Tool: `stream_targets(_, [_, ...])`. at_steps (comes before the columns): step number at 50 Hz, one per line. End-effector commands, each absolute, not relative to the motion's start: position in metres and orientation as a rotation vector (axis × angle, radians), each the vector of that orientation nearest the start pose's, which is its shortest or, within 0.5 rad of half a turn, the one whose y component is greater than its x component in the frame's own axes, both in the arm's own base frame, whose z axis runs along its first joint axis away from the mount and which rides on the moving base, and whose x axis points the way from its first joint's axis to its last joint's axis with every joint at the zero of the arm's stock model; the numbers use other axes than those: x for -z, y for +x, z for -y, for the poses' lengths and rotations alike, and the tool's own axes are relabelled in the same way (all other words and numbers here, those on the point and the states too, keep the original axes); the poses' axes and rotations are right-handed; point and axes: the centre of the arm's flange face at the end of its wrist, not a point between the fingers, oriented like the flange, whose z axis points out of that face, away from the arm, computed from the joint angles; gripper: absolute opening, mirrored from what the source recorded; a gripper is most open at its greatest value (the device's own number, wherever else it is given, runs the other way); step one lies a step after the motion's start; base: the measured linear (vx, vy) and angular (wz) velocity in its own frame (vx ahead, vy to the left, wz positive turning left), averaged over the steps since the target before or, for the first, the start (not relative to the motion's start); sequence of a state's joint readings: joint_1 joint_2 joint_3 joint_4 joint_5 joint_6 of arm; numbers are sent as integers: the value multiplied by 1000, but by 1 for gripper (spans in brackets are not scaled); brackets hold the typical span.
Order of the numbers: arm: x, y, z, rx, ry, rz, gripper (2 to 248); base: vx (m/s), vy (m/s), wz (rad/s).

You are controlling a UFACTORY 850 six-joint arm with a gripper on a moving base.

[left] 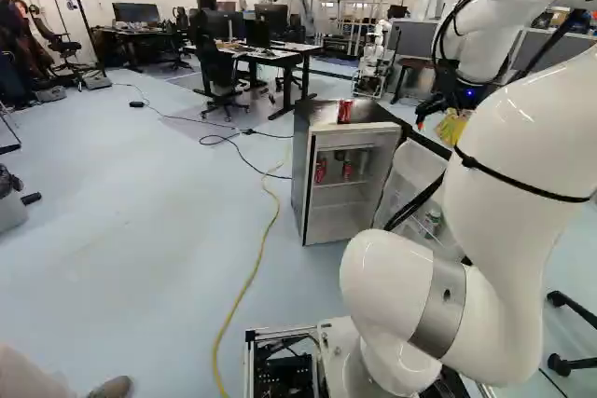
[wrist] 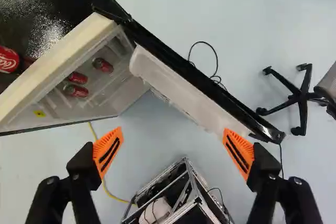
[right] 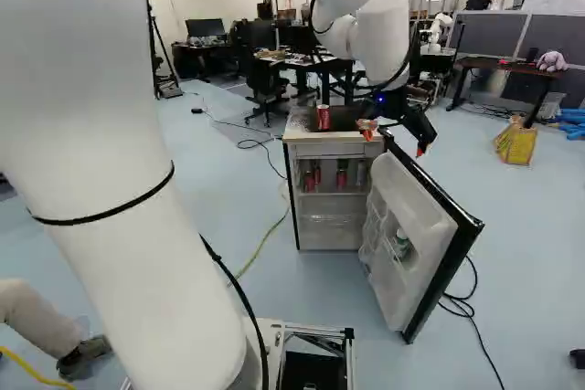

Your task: Grab a drink from the fridge

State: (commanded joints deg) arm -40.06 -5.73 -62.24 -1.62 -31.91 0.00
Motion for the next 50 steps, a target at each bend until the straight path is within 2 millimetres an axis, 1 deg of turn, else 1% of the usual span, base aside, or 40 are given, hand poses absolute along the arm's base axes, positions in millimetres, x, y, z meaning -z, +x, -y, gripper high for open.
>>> stream_targets(43, [-557, 390, 410, 550, -3010, -1251, 247, 0, 0, 0])
stream_targets(50, [-551, 391, 424, 517, -3000, -1275, 247, 0, 0, 0])
